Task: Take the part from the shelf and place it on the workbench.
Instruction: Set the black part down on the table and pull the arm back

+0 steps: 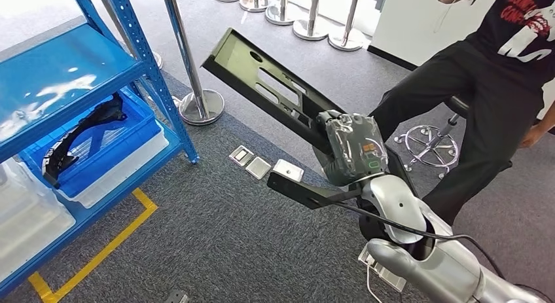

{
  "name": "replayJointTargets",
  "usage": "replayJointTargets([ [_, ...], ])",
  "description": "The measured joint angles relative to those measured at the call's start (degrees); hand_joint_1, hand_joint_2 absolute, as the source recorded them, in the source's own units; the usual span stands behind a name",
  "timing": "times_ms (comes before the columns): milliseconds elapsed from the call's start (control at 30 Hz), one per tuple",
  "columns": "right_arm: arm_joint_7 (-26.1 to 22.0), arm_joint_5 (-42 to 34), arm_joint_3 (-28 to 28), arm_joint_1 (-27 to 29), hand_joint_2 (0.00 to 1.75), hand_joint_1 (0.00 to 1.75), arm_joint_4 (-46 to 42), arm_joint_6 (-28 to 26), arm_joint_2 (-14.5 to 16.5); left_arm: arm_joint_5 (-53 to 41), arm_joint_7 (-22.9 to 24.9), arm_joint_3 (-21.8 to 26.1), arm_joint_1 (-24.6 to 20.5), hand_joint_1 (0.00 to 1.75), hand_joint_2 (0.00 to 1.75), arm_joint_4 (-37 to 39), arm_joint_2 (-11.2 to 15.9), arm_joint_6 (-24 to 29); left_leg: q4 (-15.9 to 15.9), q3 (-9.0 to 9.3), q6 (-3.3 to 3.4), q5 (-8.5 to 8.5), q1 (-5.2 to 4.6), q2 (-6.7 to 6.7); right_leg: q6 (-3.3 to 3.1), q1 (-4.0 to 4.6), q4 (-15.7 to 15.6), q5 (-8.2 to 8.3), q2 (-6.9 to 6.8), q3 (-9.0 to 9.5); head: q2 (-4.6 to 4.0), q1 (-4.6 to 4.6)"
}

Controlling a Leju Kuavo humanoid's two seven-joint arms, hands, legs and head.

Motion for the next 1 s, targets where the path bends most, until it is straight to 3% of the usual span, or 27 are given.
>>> replayJointTargets([
  [67,0.01,0.03,-0.07,0.04,1.75,1.75,0.0,-0.07,-0.03,0.01,0.03,0.0,-0.11,0.0,1.75,-0.01,-0.01,0.02,-0.54,0.27,0.64,0.34,0.2,0.68,0.73,-0.05,1.81,-1.27,-1.25,-0.74,0.0,0.37],
  [167,-0.02,0.04,-0.1,0.16,1.75,1.75,0.04,-0.21,-0.01,0.0,0.09,0.0,-0.05,0.0,1.75,-0.02,0.02,0.04,-0.8,0.36,1.08,0.45,0.26,1.73,1.69,-0.35,11.66,-6.15,-3.42,-5.31,0.0,1.28],
  [233,-0.03,0.04,-0.1,0.3,1.75,1.75,0.11,-0.2,0.0,0.0,0.14,0.0,0.06,0.0,1.75,-0.02,0.02,0.04,-0.78,0.37,1.03,0.37,0.28,2.42,2.05,-0.6,15.71,-6.89,-3.67,-7.37,0.0,1.68],
  [267,-0.03,0.04,-0.1,0.31,1.75,1.75,0.13,-0.19,0.0,0.0,0.15,0.0,0.06,0.0,1.75,-0.02,0.01,0.04,-0.77,0.44,0.94,0.3,0.3,2.76,2.13,-0.71,14.5,-5.67,-3.82,-6.81,0.0,1.91],
  [333,-0.03,0.03,-0.1,0.27,1.75,1.75,0.16,-0.19,0.0,0.0,0.15,0.0,0.01,0.0,1.75,-0.02,0.01,0.04,-0.75,0.72,0.57,0.05,0.31,3.36,2.05,-0.78,6.88,-1.9,-4.89,-3.07,0.0,2.38],
  [400,-0.03,0.03,-0.1,0.19,1.75,1.75,0.18,-0.2,0.01,0.01,0.15,0.0,-0.03,0.0,1.75,-0.02,0.01,0.03,-0.64,0.92,0.02,-0.22,0.08,3.85,1.47,-0.41,0.72,0.08,-5.9,-0.13,0.0,2.67],
  [467,-0.02,0.04,-0.1,0.15,1.75,1.75,0.2,-0.21,0.02,0.01,0.15,0.0,-0.03,0.0,1.75,-0.02,0.02,0.01,-0.69,1.04,-0.61,-0.33,-0.11,4.33,0.7,0.06,-0.3,0.05,-5.62,0.18,0.0,2.43],
  [567,0.0,0.06,-0.12,0.06,1.75,1.75,0.2,-0.22,0.03,0.0,0.15,0.01,-0.06,0.0,1.75,-0.02,0.02,0.0,0.78,0.87,-1.55,-1.75,0.15,4.0,-0.53,-0.13,-0.81,0.31,-4.75,0.37,0.0,1.89],
  [667,0.02,0.1,-0.07,-0.09,1.75,1.75,0.2,-0.18,0.16,-0.01,0.15,0.02,0.06,0.0,1.75,-0.02,0.02,0.0,10.51,-3.37,-1.75,-6.97,0.22,2.53,-1.38,-0.09,-1.0,0.4,-3.91,0.5,0.0,0.78],
  [700,0.02,0.1,-0.04,-0.08,1.75,1.75,0.21,-0.15,0.2,-0.01,0.15,0.02,0.15,0.0,1.75,-0.02,0.02,0.0,13.84,-5.02,-1.75,-8.11,0.2,2.34,-1.47,0.01,-0.93,0.36,-3.52,0.5,0.0,0.49],
  [733,0.02,0.11,-0.02,-0.08,1.75,1.75,0.21,-0.13,0.22,-0.02,0.15,0.02,0.21,0.0,1.75,-0.02,0.02,0.0,15.49,-5.94,-1.71,-8.17,0.19,2.25,-1.53,0.09,-0.84,0.32,-3.08,0.51,0.0,0.3],
  [767,0.02,0.11,-0.02,-0.08,1.75,1.75,0.22,-0.11,0.25,-0.03,0.15,0.02,0.25,0.0,1.75,-0.02,0.02,0.0,15.13,-5.96,-1.6,-7.2,0.19,2.19,-1.56,0.15,-0.72,0.27,-2.61,0.53,0.0,0.15],
  [800,0.02,0.12,-0.02,-0.08,1.75,1.75,0.22,-0.1,0.28,-0.04,0.15,0.02,0.25,0.0,1.75,-0.02,0.02,0.0,12.51,-4.94,-1.42,-5.23,0.19,2.02,-1.55,0.17,-0.59,0.2,-2.13,0.56,0.0,0.0],
  [867,0.02,0.14,-0.02,-0.1,1.75,1.75,0.22,-0.1,0.32,-0.06,0.15,0.02,0.24,0.0,1.75,-0.02,0.04,0.0,4.88,-1.93,-0.93,-1.31,0.26,0.58,-1.33,0.26,-0.23,0.01,-1.26,0.44,0.0,-0.35],
  [900,0.02,0.15,-0.02,-0.09,1.75,1.75,0.22,-0.1,0.33,-0.07,0.15,0.02,0.24,0.0,1.75,-0.02,0.05,0.0,2.1,-0.91,-0.75,-0.24,0.27,-0.13,-1.14,0.27,-0.06,-0.04,-0.86,0.28,0.0,-0.42],
  [933,0.02,0.16,-0.02,-0.09,1.75,1.75,0.22,-0.09,0.34,-0.07,0.15,0.02,0.24,0.0,1.75,-0.02,0.07,0.0,0.69,-0.48,-0.61,0.08,0.21,-0.66,-0.86,0.23,0.04,-0.04,-0.51,0.07,0.0,-0.4],
  [1000,0.02,0.17,-0.04,-0.07,1.75,1.75,0.22,-0.08,0.34,-0.07,0.15,0.02,0.2,0.0,1.75,-0.02,0.06,0.01,0.15,-0.4,-0.29,0.09,0.09,-0.39,-0.15,0.02,-0.02,0.1,0.14,-0.16,0.0,-0.27],
])
